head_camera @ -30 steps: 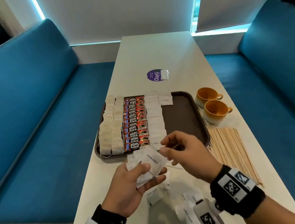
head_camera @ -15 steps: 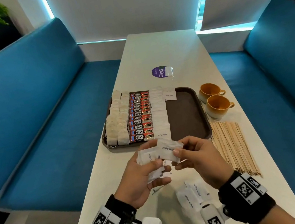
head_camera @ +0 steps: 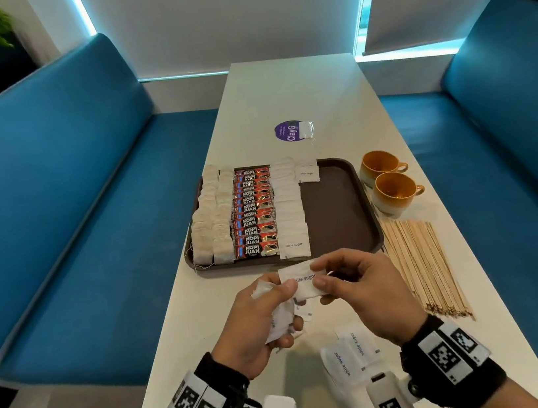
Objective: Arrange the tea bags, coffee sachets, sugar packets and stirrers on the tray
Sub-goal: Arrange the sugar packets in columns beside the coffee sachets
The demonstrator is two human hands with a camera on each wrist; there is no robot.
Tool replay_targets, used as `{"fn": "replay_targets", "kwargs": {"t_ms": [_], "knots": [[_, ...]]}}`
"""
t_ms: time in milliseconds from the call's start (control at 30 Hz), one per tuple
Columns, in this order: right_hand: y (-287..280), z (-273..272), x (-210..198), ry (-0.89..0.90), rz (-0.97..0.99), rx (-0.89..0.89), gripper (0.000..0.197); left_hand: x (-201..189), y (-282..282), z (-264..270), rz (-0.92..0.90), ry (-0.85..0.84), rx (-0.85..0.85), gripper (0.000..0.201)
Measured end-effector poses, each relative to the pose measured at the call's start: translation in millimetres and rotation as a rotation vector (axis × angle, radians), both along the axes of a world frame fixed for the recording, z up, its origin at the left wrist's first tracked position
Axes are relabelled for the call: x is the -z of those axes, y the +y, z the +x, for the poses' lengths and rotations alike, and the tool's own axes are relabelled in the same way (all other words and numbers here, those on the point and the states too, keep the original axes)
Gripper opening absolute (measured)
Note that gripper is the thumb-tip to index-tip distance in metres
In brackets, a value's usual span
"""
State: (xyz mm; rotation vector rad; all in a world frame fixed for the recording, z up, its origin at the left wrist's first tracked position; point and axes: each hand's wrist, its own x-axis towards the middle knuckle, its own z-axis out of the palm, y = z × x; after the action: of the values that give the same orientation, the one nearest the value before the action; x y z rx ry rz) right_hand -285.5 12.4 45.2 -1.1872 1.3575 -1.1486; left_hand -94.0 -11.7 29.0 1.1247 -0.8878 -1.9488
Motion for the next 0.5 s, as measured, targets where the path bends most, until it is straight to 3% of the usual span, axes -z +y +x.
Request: {"fn": "replay_targets", "kwargs": {"t_ms": [267, 500], "knots": [[0.3, -4.2, -0.9, 0.014, 0.037, 0.0, 0.03, -2.0, -0.2, -5.2, -0.072, -0.104, -0.058, 0.018], [-9.7, -5.6, 0.8, -0.141, 0.082, 0.035, 0.024, 0.3, -5.5, -7.4, -0.13, -0.127, -0.101, 0.02]]}}
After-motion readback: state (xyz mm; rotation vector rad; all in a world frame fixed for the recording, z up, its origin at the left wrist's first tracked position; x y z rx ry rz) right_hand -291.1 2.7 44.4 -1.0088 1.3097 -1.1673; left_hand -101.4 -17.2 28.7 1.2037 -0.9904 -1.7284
